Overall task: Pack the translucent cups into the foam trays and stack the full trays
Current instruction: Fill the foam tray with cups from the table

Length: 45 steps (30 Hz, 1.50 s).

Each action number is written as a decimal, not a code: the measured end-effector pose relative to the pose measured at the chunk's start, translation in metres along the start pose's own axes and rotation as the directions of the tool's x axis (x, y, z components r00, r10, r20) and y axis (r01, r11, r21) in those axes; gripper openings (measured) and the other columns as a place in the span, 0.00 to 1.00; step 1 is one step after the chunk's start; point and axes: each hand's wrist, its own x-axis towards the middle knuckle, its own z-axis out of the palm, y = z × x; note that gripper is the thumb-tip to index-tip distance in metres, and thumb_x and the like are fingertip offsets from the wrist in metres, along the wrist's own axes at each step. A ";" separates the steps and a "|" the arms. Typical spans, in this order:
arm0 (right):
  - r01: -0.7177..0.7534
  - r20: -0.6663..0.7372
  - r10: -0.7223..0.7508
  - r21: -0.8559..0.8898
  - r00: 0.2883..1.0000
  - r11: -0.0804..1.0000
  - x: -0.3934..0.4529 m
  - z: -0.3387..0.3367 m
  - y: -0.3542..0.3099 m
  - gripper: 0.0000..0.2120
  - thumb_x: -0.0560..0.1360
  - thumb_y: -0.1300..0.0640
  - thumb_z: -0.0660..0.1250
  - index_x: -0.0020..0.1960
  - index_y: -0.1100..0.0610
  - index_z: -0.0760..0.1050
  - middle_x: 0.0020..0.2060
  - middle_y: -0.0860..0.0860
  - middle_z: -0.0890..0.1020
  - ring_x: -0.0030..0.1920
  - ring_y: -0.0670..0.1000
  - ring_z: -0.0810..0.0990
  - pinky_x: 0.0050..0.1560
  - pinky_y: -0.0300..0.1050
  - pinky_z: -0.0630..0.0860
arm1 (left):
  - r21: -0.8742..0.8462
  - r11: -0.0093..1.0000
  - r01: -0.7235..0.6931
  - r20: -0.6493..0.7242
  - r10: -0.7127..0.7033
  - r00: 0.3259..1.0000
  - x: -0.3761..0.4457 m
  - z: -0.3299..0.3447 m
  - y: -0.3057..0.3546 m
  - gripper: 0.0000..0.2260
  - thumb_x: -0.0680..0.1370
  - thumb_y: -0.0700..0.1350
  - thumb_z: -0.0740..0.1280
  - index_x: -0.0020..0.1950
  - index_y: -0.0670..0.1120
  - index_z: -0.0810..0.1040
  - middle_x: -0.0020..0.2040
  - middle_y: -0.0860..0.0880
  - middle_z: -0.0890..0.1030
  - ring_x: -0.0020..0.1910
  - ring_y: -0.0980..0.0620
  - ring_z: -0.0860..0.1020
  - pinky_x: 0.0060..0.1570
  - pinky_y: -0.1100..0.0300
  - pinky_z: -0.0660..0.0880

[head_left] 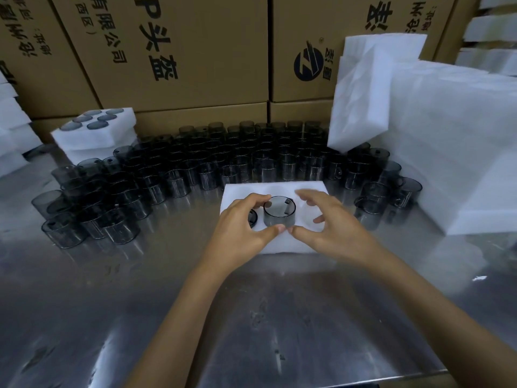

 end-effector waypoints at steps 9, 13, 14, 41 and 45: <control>0.069 0.094 -0.055 -0.148 0.994 0.987 -0.006 -0.003 -0.004 0.36 0.73 0.44 0.70 0.78 0.41 0.60 0.76 0.43 0.64 0.76 0.42 0.55 0.73 0.42 0.57 | 0.011 1.000 -0.008 0.007 0.008 1.000 -0.001 0.000 0.001 0.19 0.75 0.55 0.71 0.65 0.57 0.76 0.59 0.64 0.74 0.57 0.71 0.68 0.51 0.84 0.60; 0.083 0.065 -0.066 -0.325 0.996 0.942 -0.008 -0.003 -0.002 0.37 0.73 0.37 0.66 0.78 0.40 0.59 0.77 0.43 0.64 0.76 0.43 0.55 0.75 0.54 0.57 | 0.014 0.999 -0.031 -0.046 0.031 0.998 0.000 0.003 0.003 0.15 0.78 0.53 0.69 0.64 0.53 0.79 0.55 0.67 0.75 0.60 0.68 0.68 0.53 0.84 0.59; 0.093 0.061 -0.076 -0.368 0.995 0.925 -0.008 -0.003 -0.002 0.37 0.72 0.35 0.64 0.78 0.39 0.58 0.77 0.43 0.63 0.76 0.44 0.55 0.74 0.54 0.55 | 0.033 0.999 -0.041 -0.054 0.043 0.998 0.000 0.003 0.004 0.16 0.78 0.53 0.69 0.64 0.52 0.79 0.53 0.69 0.72 0.61 0.67 0.68 0.54 0.83 0.59; -0.093 -0.168 0.067 -0.153 0.984 0.984 0.014 -0.044 0.020 0.21 0.78 0.56 0.65 0.70 0.56 0.75 0.71 0.54 0.73 0.73 0.55 0.66 0.76 0.53 0.60 | 0.212 0.977 0.002 -0.028 0.004 1.000 0.006 -0.004 -0.004 0.14 0.74 0.59 0.70 0.58 0.59 0.82 0.60 0.65 0.74 0.62 0.62 0.67 0.62 0.62 0.53; -0.406 -0.252 0.328 -0.393 0.910 0.825 0.020 -0.070 0.064 0.24 0.76 0.56 0.66 0.71 0.62 0.71 0.67 0.61 0.73 0.69 0.65 0.67 0.70 0.56 0.65 | 0.193 0.981 0.019 -0.040 -0.012 0.999 0.005 -0.004 0.000 0.08 0.75 0.58 0.69 0.54 0.61 0.82 0.57 0.64 0.74 0.59 0.62 0.66 0.61 0.61 0.52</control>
